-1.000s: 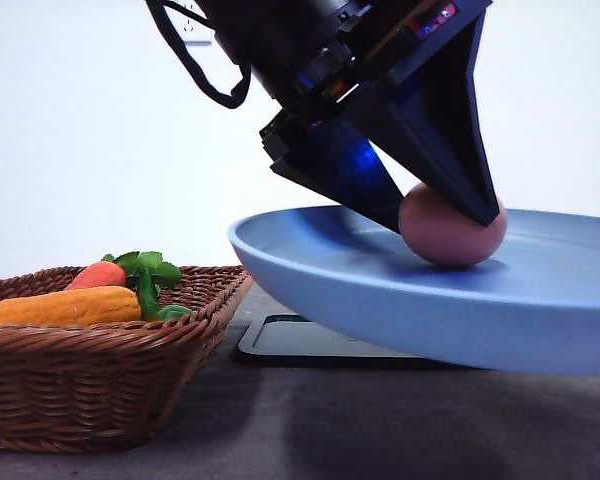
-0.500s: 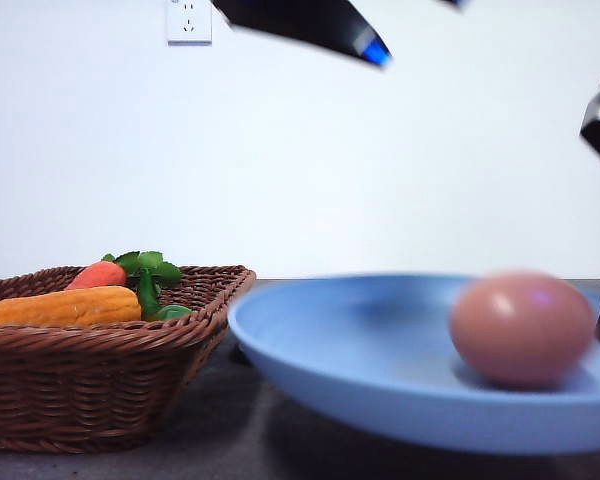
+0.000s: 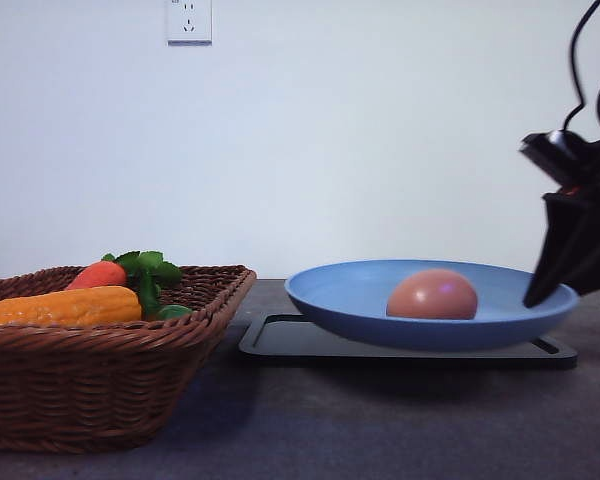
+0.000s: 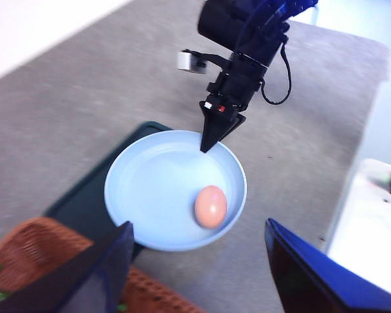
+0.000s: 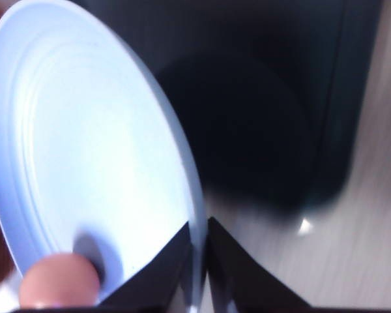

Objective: Transfer egg from basket to plate and serve

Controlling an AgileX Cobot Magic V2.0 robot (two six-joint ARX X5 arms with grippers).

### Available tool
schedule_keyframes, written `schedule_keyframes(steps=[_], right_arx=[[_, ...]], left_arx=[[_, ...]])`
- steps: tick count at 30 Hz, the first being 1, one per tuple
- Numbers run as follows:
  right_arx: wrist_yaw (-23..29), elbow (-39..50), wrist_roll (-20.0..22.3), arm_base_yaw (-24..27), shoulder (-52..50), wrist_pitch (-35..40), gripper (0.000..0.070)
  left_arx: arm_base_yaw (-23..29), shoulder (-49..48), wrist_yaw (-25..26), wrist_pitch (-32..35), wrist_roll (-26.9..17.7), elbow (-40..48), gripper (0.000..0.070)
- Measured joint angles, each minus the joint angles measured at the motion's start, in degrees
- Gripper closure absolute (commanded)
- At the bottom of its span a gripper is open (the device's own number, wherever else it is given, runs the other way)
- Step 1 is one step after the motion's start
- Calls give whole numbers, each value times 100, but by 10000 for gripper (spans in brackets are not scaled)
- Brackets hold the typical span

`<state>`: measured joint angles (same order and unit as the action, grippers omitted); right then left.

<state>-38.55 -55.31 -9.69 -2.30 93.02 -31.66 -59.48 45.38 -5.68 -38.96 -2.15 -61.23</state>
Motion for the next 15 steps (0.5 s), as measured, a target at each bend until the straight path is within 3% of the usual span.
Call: schedule_keyframes(steps=[12,15], right_arx=[[25,-1477,-174,6,1614,215,700],[25,-1535,-250,6,1715,215,599]], left_arx=[[0,-570,-204,-377,0,0,291],[0,-564,-204,-466,0,0,291]])
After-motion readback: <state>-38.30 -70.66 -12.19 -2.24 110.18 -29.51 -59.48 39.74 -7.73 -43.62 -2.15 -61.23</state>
